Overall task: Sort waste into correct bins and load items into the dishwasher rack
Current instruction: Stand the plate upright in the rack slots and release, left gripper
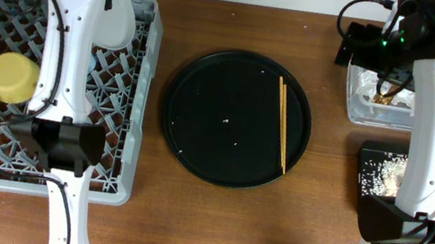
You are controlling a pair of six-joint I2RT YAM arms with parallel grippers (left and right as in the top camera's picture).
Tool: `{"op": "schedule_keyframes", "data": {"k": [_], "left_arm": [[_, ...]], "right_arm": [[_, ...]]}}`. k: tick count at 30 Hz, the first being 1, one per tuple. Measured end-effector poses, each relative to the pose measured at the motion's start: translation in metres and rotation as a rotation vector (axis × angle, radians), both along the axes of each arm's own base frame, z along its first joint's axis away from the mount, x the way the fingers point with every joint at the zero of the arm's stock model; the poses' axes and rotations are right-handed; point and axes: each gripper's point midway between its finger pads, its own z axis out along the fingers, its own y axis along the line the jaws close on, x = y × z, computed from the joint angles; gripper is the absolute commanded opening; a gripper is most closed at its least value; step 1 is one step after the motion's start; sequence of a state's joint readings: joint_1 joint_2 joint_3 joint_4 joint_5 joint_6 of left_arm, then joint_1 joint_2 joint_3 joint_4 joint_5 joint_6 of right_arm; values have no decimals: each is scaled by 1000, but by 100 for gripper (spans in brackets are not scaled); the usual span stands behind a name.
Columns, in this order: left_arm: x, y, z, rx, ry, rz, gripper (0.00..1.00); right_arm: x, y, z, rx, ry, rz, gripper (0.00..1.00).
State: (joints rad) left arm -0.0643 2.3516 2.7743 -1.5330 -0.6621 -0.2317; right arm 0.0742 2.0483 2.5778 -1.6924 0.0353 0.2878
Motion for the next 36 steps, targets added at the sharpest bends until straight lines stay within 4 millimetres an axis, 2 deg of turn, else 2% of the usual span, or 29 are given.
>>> {"op": "schedule_keyframes", "data": {"k": [3,4,5,12,14,15,16,19,20,23,25,27,30,32,33,34,36], "left_arm": [[1,4,-17,38,47,13,0],[0,6,-33,54,94,18,0],[0,6,-40,57,113,17,0],[10,-23,-38,84,85,-35,0],[9,-24,-38,88,87,-37,0],[8,-24,-38,90,93,-37,16],[8,-25,-39,90,95,-38,45],[9,-40,-43,53,101,-75,78],[10,-50,-45,37,102,-94,99],[9,-80,-53,-30,122,-164,99],[7,-92,-53,-91,120,-195,99],[0,-101,-31,-162,73,-227,99],[-28,-107,33,-246,-49,-270,99],[-68,-103,94,-295,-181,-272,99],[-88,-99,117,-311,-233,-265,99],[-108,-94,134,-327,-270,-253,99],[-140,-81,142,-345,-258,-214,99]], "right_arm": [[0,0,0,0,0,0,98],[0,0,0,0,0,1,98],[0,0,0,0,0,0,98],[0,0,0,0,0,0,98],[0,0,0,0,0,1,98],[0,0,0,0,0,0,98],[0,0,0,0,0,0,98],[0,0,0,0,0,1,98],[0,0,0,0,0,0,98],[0,0,0,0,0,0,99],[0,0,0,0,0,0,98],[0,0,0,0,0,0,98],[0,0,0,0,0,0,98],[0,0,0,0,0,0,98],[0,0,0,0,-1,0,98],[0,0,0,0,0,0,98],[0,0,0,0,0,0,98]]}}
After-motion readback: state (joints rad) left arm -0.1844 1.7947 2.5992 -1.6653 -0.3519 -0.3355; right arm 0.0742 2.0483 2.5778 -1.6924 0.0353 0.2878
